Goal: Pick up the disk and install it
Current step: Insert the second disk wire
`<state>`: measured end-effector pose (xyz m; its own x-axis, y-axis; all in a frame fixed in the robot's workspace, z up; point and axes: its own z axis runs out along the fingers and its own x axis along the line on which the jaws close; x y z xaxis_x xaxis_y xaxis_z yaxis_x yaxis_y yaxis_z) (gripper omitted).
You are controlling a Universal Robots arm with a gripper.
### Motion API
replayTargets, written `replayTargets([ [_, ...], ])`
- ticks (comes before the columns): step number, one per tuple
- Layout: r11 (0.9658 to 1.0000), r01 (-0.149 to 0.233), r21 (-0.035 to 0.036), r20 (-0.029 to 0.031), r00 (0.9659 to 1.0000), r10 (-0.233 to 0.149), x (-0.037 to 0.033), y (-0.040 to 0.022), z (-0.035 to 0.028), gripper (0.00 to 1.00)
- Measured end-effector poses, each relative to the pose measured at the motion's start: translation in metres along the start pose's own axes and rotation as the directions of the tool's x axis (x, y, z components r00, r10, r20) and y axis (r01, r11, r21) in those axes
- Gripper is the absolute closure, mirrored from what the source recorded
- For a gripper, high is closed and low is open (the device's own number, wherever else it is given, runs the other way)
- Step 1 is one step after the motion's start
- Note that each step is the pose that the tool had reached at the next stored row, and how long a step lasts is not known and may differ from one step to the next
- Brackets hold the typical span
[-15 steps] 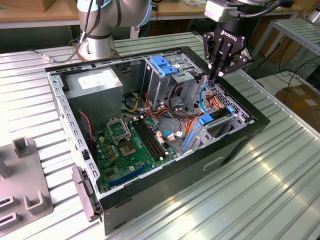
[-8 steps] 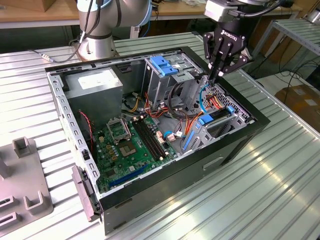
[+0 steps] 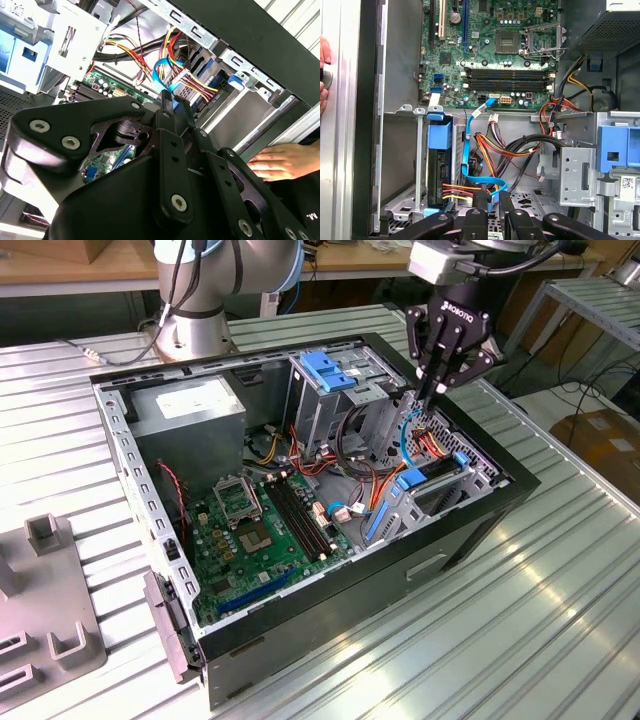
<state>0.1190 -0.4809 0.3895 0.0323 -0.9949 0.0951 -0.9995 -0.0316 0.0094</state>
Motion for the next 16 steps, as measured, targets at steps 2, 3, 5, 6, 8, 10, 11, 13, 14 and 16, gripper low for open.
replayTargets([
  [2, 1.0000, 0.000, -0.0004, -0.0124, 0.9999, 0.000, -0.0002, -0.0001, 0.0024, 0.76],
  [3, 1.0000, 0.000, -0.0006, -0.0165, 0.9999, 0.000, -0.0003, -0.0001, 0.0032, 0.76],
  [5, 1.0000, 0.000, -0.0009, -0.0272, 0.9996, 0.000, -0.0004, -0.0001, 0.0048, 0.76],
  [6, 1.0000, 0.000, -0.0010, -0.0321, 0.9995, 0.000, -0.0005, -0.0001, 0.0053, 0.76],
  [8, 1.0000, 0.000, -0.0013, -0.0395, 0.9992, 0.000, -0.0005, -0.0001, 0.0059, 0.77],
  [10, 1.0000, 0.000, -0.0014, -0.0438, 0.9990, 0.000, -0.0006, -0.0001, 0.0063, 0.89],
  [11, 1.0000, 0.000, -0.0014, -0.0452, 0.9990, 0.000, -0.0006, -0.0001, 0.0064, 0.89],
  [13, 1.0000, 0.000, -0.0018, -0.0545, 0.9985, 0.000, -0.0007, -0.0001, 0.0070, 0.89],
  [14, 1.0000, 0.000, -0.0019, -0.0599, 0.9982, 0.000, -0.0007, -0.0001, 0.0073, 0.89],
  [16, 1.0000, -0.001, -0.0023, -0.0698, 0.9976, 0.000, -0.0008, -0.0001, 0.0081, 0.89],
])
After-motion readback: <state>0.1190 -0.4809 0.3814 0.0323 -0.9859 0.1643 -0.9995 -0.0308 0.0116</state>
